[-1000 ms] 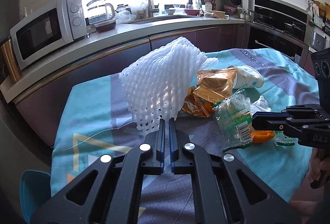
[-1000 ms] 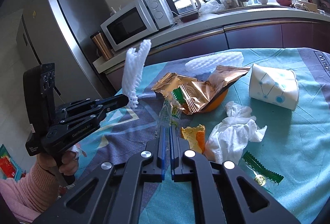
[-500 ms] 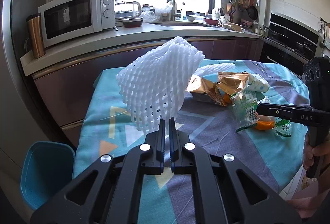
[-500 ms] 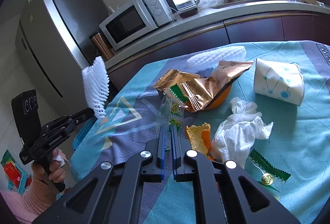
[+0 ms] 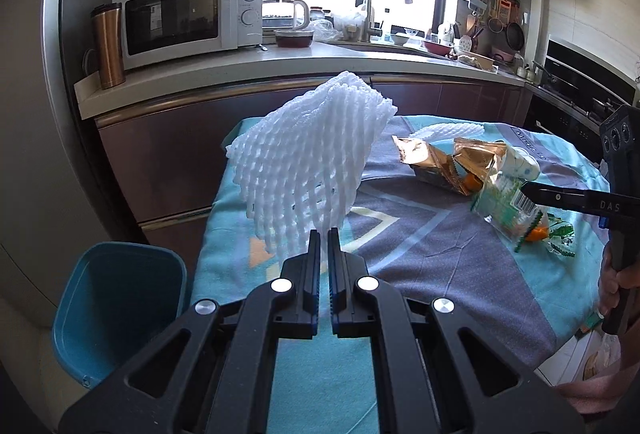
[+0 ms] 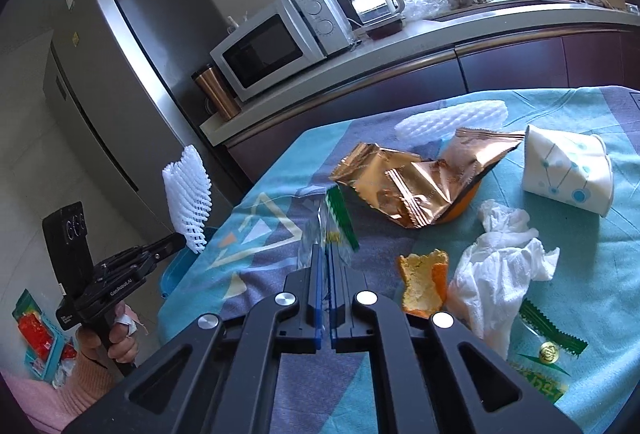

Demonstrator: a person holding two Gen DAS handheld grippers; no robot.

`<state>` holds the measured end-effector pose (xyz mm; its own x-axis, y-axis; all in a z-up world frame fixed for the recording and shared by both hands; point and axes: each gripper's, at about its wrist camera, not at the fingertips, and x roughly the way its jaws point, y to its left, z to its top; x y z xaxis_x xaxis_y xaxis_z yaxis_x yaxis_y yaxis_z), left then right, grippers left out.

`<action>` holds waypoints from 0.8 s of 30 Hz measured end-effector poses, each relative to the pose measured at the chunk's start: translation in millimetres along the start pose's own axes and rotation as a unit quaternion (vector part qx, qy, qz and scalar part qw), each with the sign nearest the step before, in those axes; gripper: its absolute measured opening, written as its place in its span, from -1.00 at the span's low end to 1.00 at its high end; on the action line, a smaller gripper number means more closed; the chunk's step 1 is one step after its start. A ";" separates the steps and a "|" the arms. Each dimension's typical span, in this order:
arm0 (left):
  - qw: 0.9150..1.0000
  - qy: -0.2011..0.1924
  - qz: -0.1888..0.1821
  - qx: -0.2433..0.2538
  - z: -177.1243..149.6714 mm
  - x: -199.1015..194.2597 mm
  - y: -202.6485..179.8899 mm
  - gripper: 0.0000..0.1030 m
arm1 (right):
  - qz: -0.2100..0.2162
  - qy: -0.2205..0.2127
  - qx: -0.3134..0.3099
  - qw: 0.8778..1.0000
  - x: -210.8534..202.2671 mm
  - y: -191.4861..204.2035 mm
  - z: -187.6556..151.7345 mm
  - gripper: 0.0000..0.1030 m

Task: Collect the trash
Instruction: 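Lift the bag and foam net and carry both toward the teal bin, then lower both tools into the teal bin and open them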

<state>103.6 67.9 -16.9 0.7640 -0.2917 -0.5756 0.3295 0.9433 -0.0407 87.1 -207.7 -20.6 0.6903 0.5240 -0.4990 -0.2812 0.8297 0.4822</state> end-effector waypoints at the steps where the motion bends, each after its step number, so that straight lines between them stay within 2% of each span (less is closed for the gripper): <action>1: 1.000 -0.001 0.006 -0.003 -1.6 -4.0 4.7 -0.92 | 0.007 0.001 -0.002 1.000 1.5 3.9 1.3 -0.96; 8: 0.998 -0.001 0.052 -0.022 -15.0 -32.2 41.9 -0.92 | 0.080 0.021 -0.026 0.996 30.6 48.8 10.6 -0.96; 17: 0.992 0.026 0.114 -0.052 -42.6 -50.4 98.2 -0.92 | 0.166 0.079 -0.060 0.981 103.0 116.9 16.2 -0.96; 24: 0.984 0.057 0.145 -0.082 -65.7 -45.3 138.2 -0.92 | 0.200 0.108 -0.091 0.969 148.3 170.0 15.8 -0.96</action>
<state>78.0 221.9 -50.1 0.7427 0.0047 -0.6696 0.0061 0.9999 0.0137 152.2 8.0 -1.3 0.3506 0.8232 -0.4466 -0.6242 0.5609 0.5439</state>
